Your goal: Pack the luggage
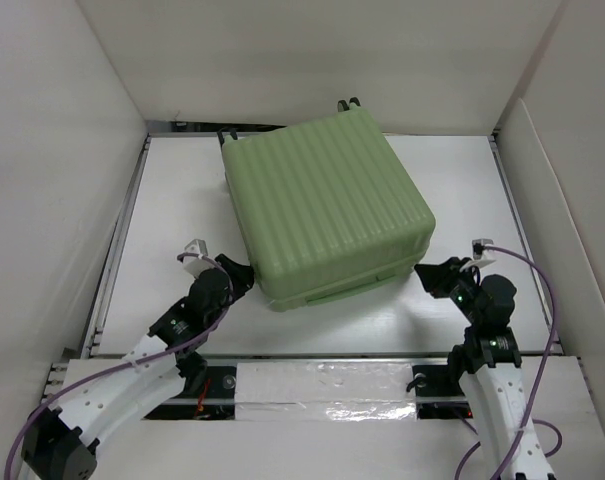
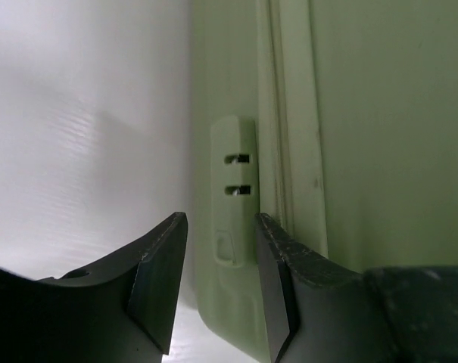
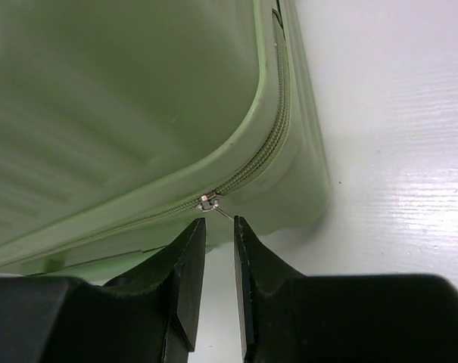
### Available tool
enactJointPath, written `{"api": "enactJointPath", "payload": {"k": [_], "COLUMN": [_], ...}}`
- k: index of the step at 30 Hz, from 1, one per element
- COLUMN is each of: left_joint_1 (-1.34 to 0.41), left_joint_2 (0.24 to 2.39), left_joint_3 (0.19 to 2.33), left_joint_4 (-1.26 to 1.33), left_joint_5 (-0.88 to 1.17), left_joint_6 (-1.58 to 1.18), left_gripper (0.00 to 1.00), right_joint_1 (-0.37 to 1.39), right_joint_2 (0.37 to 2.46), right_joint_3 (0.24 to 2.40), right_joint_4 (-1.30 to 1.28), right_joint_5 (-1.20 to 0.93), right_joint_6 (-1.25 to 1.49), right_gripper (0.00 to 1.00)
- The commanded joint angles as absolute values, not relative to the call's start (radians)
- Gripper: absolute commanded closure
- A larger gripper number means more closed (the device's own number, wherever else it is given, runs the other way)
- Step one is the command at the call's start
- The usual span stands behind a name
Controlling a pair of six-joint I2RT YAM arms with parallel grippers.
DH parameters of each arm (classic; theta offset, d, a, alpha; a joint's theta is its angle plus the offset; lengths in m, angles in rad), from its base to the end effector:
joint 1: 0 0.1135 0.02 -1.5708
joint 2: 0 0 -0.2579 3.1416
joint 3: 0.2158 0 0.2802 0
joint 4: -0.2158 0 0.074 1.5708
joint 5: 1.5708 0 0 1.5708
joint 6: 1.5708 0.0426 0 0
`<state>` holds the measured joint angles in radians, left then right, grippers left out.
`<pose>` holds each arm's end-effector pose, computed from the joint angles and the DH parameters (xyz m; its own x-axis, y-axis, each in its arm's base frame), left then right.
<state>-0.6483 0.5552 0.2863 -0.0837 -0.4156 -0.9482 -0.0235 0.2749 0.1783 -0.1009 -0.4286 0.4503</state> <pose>0.1592 -0.0990 0.1956 -0.3639 -0.6567 -0.6605 -0.0776 0.7281 -0.6811 0.1609 0.0139 0.1947 -0.3446 0.4041 -0.8473 -0.2622 0.8253 0.5002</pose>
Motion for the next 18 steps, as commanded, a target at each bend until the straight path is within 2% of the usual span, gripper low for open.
{"api": "enactJointPath", "payload": {"k": [1,4,12,16,18], "left_joint_1": [-0.646,-0.646,-0.646,-0.646,-0.646], "left_joint_2": [0.575,0.607,0.624,0.621,0.627], "left_joint_3": [0.327,0.342,0.336,0.322,0.310], "left_joint_4": [-0.006,0.031,0.077,0.113,0.139], "left_joint_5": [-0.324,-0.288,-0.245,-0.218,-0.175], "left_joint_6": [-0.919,-0.907,-0.888,-0.891,-0.902], "left_gripper": [0.61,0.61,0.63,0.64,0.66], "right_joint_1": [-0.017,-0.017,-0.017,-0.017,-0.008], "right_joint_2": [0.281,0.310,0.524,0.563,0.580], "right_joint_3": [0.166,0.156,0.186,0.193,0.193], "right_joint_4": [-0.011,0.069,0.208,0.261,0.270], "right_joint_5": [-0.465,-0.456,-0.497,-0.476,-0.472], "right_joint_6": [0.443,0.452,0.417,0.422,0.422], "right_gripper": [0.71,0.68,0.67,0.70,0.75]}}
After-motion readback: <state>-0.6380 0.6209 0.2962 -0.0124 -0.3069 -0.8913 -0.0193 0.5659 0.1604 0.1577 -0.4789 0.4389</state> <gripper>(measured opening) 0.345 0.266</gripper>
